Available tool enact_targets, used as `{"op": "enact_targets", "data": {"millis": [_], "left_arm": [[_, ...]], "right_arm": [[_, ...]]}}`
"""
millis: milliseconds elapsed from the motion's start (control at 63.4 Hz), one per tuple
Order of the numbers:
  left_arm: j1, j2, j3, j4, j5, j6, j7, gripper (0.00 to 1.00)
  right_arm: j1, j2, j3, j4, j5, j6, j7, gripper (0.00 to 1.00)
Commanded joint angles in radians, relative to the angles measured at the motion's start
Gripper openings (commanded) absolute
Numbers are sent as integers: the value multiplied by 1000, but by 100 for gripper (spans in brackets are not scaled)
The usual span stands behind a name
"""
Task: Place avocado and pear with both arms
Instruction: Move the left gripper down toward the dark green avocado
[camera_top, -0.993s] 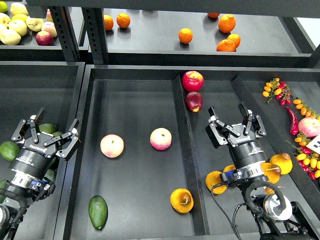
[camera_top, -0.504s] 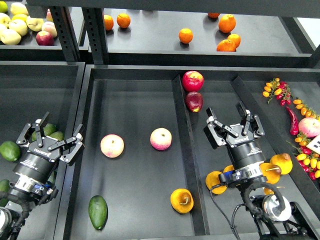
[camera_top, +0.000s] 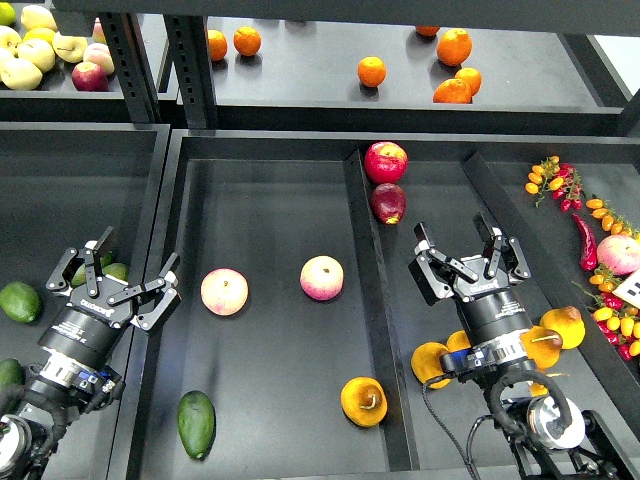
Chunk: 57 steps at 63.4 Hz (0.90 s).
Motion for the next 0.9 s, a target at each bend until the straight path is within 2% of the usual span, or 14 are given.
{"op": "enact_targets", "data": {"millis": [0,158,363,504,615,646,883], "left_arm": [[-3,0,56,-2,107,0,17,100],[-57,1,129,-7,294,0,62,100],[-151,176,283,-44,354,0,62,100],[-259,331,439,-65,366,0,62,99],[-350,390,533,-67,366,0,62,99],[-411,419,592,-65,368,0,62,99],[-563,471,741,-47,377,0,62,99]], "right_arm": [[0,0,26,0,-11,-6,-1,100],[-3,0,75,0,-19,-37,-2,100],[-14,0,81,1,-19,-35,-4,100],[-14,0,81,10,-19,-32,-4,100],[-14,0,84,17,-19,-34,-4,100],[-15,0,86,17,-19,-34,-4,100],[-15,0,102,21,-19,-37,-4,100]]}}
